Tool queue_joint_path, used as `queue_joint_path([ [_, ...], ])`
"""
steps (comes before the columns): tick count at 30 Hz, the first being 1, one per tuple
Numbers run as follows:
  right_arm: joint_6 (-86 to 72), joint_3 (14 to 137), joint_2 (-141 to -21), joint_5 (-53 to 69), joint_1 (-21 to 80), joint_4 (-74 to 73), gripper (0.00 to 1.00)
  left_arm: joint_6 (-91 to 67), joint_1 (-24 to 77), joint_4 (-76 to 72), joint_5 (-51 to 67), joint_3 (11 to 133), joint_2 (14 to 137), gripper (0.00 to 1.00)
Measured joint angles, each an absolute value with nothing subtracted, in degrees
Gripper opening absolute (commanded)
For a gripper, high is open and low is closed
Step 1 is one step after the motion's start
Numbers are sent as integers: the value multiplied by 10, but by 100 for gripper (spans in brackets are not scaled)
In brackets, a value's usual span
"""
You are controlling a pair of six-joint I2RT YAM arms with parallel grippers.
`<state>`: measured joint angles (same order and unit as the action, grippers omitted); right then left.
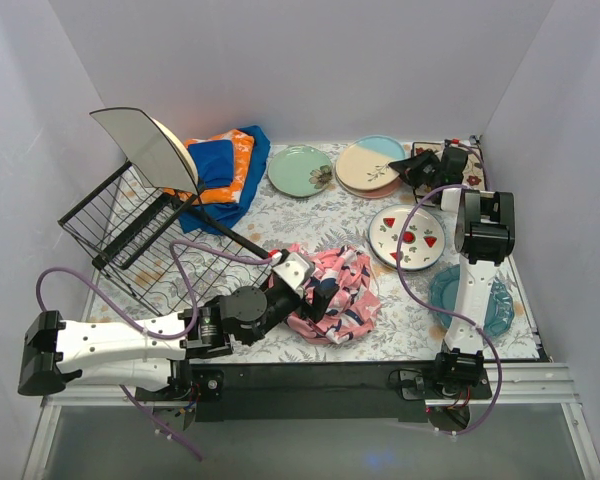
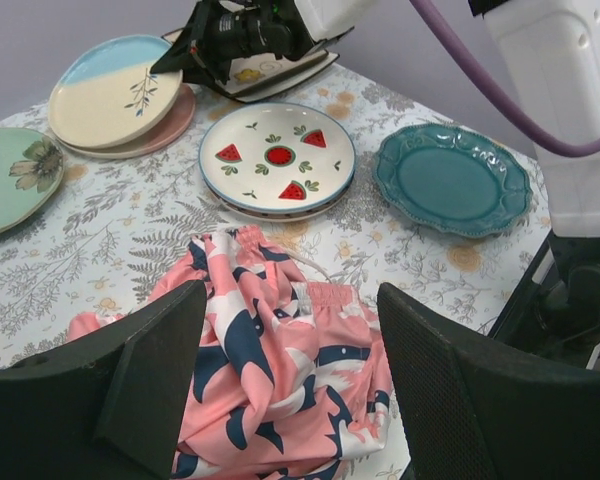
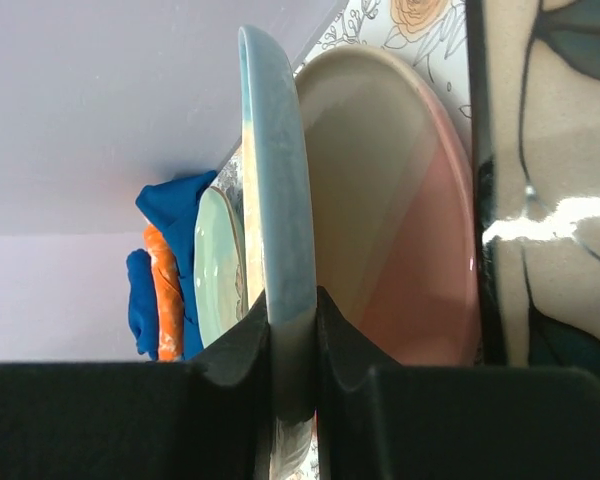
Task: Unload the plates from the dish rack
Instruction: Place the plate at the center of the board.
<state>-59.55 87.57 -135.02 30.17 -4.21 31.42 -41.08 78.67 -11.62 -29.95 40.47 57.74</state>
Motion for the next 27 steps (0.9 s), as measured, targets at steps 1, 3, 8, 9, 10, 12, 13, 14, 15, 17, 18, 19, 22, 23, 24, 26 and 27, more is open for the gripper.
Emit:
queue_joint_path([
  [1,-595,878,-1350,301,-41,313,20,-411,787,-119,-303,401,570,67],
  [3,-591,882,-1350,300,-40,309,33,-412,787,-122,-312,395,555,67],
  [8,-552,891,-1349,285,-37,259,39,-411,787,-134,-322,386,534,67],
  [9,-540,892,-1349,280,-36,241,39,-411,787,-135,-321,386,534,67],
  [10,-531,896,-1349,276,-36,219,39,-412,787,-135,-321,386,534,67],
  [12,-505,913,-1348,266,-36,178,39,-412,788,-135,-321,386,534,67],
  [13,-497,919,-1348,262,-35,163,39,-412,788,-135,-320,386,534,67],
  [14,-488,926,-1348,259,-34,146,39,-412,788,-135,-319,386,534,67],
  [15,-481,931,-1347,256,-34,135,39,-412,789,-135,-319,386,534,67],
  [17,-467,938,-1344,248,-32,112,39,-412,789,-135,-318,386,534,67],
  [18,-462,941,-1343,244,-32,103,39,-412,789,-135,-317,386,534,67],
  [19,-455,945,-1341,240,-30,93,38,-412,789,-135,-317,386,534,67],
  [22,-439,952,-1332,226,-26,70,38,-412,789,-135,-315,386,534,67],
  [23,-432,954,-1327,220,-24,62,38,-412,789,-135,-315,386,534,67],
  [24,-427,955,-1324,214,-22,54,38,-412,789,-134,-315,386,534,67],
  [26,-417,959,-1315,197,-17,37,39,-412,789,-133,-315,386,534,67],
  [27,-414,962,-1310,189,-14,28,39,-412,789,-133,-314,386,534,67],
])
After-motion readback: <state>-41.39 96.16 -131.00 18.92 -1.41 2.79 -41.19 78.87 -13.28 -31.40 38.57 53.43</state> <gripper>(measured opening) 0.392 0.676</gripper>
